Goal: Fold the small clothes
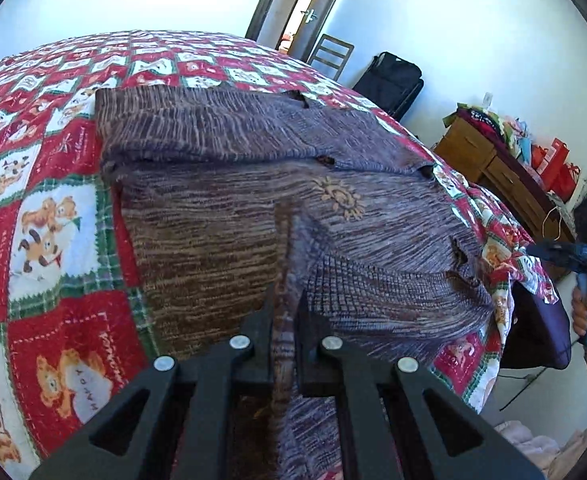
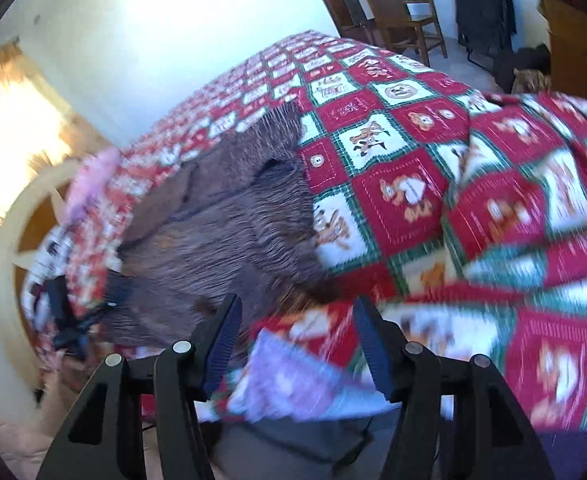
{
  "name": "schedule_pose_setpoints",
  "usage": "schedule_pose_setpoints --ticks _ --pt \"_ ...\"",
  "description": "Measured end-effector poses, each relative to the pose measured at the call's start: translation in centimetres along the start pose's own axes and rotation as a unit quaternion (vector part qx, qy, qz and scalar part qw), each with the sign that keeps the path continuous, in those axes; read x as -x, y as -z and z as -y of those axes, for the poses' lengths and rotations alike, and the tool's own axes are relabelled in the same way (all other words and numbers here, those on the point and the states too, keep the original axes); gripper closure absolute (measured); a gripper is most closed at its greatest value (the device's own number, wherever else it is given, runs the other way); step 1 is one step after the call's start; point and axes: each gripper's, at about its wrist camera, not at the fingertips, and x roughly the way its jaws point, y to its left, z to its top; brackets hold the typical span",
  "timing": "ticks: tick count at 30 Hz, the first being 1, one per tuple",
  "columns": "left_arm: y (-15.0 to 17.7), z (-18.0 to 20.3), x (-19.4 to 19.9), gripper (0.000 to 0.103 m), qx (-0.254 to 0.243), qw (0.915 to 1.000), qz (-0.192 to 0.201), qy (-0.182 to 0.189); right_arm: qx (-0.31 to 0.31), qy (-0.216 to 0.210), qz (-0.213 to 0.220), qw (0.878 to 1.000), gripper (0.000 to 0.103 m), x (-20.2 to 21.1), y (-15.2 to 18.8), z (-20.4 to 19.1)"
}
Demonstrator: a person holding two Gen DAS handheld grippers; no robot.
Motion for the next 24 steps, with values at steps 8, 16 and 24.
schedule_pose_setpoints --ticks 8,16,24 --pt "0.3 -0.5 0.1 0.096 0.007 1.0 0.001 -0.001 0.028 0.045 -0.11 0.992 0.056 -5.3 1.4 1.0" --pt "0.2 -1.0 -0.1 0.096 0.014 0.9998 0.005 0.012 0.067 0.074 -0.208 0.973 0.056 -0.1 8.9 2.2" --pt "0.0 -0.5 -0.2 0.095 0.012 0.9999 0.0 -0.003 0.191 -0.013 -0.018 0.981 0.056 -1.1 1.1 -5.0"
